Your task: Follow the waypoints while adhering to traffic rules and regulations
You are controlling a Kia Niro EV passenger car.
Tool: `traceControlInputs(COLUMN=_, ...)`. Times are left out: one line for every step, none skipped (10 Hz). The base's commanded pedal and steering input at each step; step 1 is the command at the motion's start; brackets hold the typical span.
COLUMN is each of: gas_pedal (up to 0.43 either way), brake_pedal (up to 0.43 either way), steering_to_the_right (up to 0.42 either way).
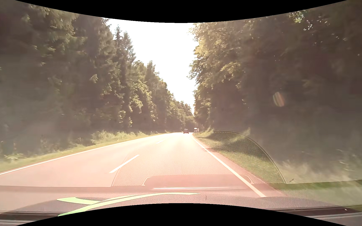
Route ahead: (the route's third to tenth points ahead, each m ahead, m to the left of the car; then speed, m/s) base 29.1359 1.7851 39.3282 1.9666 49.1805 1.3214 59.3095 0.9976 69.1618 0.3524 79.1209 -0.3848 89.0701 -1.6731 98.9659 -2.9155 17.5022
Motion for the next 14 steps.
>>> traceControlInputs(gas_pedal=0.098, brake_pedal=0.0, steering_to_the_right=0.003)
traceControlInputs(gas_pedal=0.098, brake_pedal=0.0, steering_to_the_right=0.003)
traceControlInputs(gas_pedal=0.098, brake_pedal=0.0, steering_to_the_right=0.003)
traceControlInputs(gas_pedal=0.098, brake_pedal=0.0, steering_to_the_right=0.003)
traceControlInputs(gas_pedal=0.098, brake_pedal=0.0, steering_to_the_right=0.003)
traceControlInputs(gas_pedal=0.098, brake_pedal=0.0, steering_to_the_right=0.003)
traceControlInputs(gas_pedal=0.098, brake_pedal=0.0, steering_to_the_right=0.003)
traceControlInputs(gas_pedal=0.098, brake_pedal=0.0, steering_to_the_right=0.003)
traceControlInputs(gas_pedal=0.098, brake_pedal=0.0, steering_to_the_right=0.003)
traceControlInputs(gas_pedal=0.098, brake_pedal=0.0, steering_to_the_right=0.003)
traceControlInputs(gas_pedal=0.098, brake_pedal=0.0, steering_to_the_right=0.004)
traceControlInputs(gas_pedal=0.098, brake_pedal=0.0, steering_to_the_right=0.004)
traceControlInputs(gas_pedal=0.098, brake_pedal=0.0, steering_to_the_right=0.004)
traceControlInputs(gas_pedal=0.098, brake_pedal=0.0, steering_to_the_right=0.005)
